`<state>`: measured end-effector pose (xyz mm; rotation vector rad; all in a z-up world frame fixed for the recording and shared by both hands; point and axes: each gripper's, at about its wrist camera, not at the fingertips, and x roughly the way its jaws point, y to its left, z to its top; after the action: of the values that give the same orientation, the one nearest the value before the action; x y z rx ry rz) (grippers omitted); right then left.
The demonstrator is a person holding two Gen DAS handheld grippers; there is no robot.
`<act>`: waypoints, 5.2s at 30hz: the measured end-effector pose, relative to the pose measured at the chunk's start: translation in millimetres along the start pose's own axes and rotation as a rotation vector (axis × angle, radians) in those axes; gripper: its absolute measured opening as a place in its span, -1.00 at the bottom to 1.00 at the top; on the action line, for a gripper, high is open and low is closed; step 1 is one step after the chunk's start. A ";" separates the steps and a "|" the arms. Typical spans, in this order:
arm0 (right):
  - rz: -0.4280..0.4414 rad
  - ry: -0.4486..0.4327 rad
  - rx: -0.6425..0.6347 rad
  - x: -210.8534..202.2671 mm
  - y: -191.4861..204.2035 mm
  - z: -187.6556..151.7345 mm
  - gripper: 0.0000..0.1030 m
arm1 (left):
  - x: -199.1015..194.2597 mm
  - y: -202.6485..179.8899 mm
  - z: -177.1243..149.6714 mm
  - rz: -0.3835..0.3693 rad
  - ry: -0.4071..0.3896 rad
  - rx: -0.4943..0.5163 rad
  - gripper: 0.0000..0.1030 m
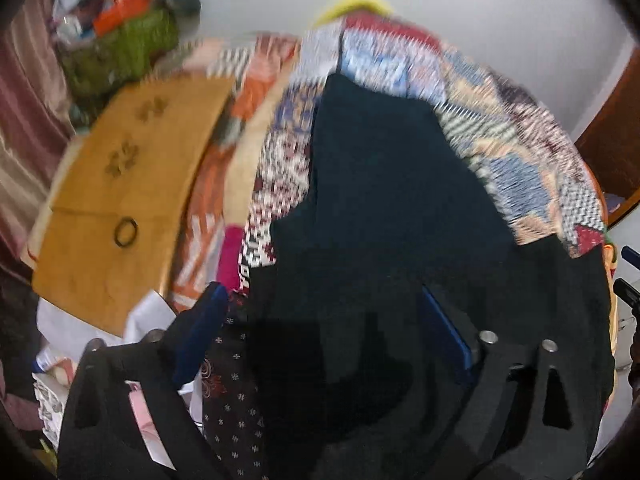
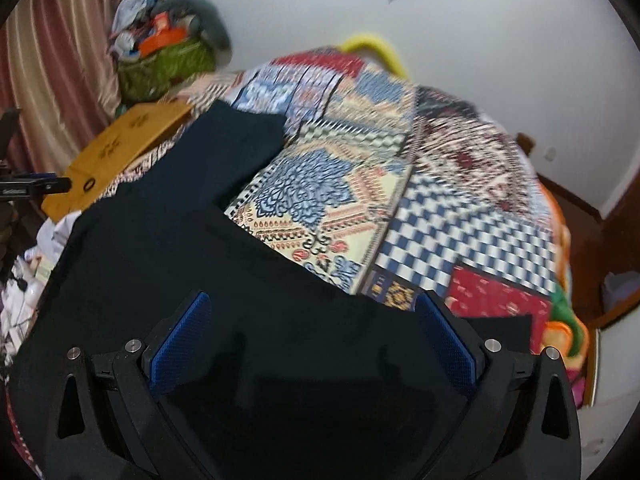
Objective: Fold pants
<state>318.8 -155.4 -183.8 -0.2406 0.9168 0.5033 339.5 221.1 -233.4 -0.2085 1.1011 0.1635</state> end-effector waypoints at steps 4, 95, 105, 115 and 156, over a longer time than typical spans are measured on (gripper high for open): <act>0.092 0.068 -0.011 32.2 -1.7 14.0 0.91 | 35.7 6.7 2.1 -0.022 0.085 -0.020 0.55; 0.047 -0.174 0.153 -113.3 -20.9 -74.0 -0.13 | -147.1 -32.7 -99.3 -0.035 -0.188 0.036 0.32; 0.011 -0.038 0.123 -21.3 -50.1 -44.3 -0.04 | -65.7 -82.6 -58.5 -0.041 -0.063 0.106 0.32; 0.019 0.081 0.146 60.1 -75.2 -18.2 -0.04 | -3.2 -92.6 -48.1 -0.018 0.020 0.142 0.32; -0.165 -0.269 0.419 -203.3 -147.0 -169.0 -0.84 | -59.9 -273.9 -156.1 -0.059 0.060 0.505 0.32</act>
<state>174.1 -413.8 -122.0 0.1299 0.7123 0.1765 241.9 -84.4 -224.3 0.2078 1.1592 -0.1758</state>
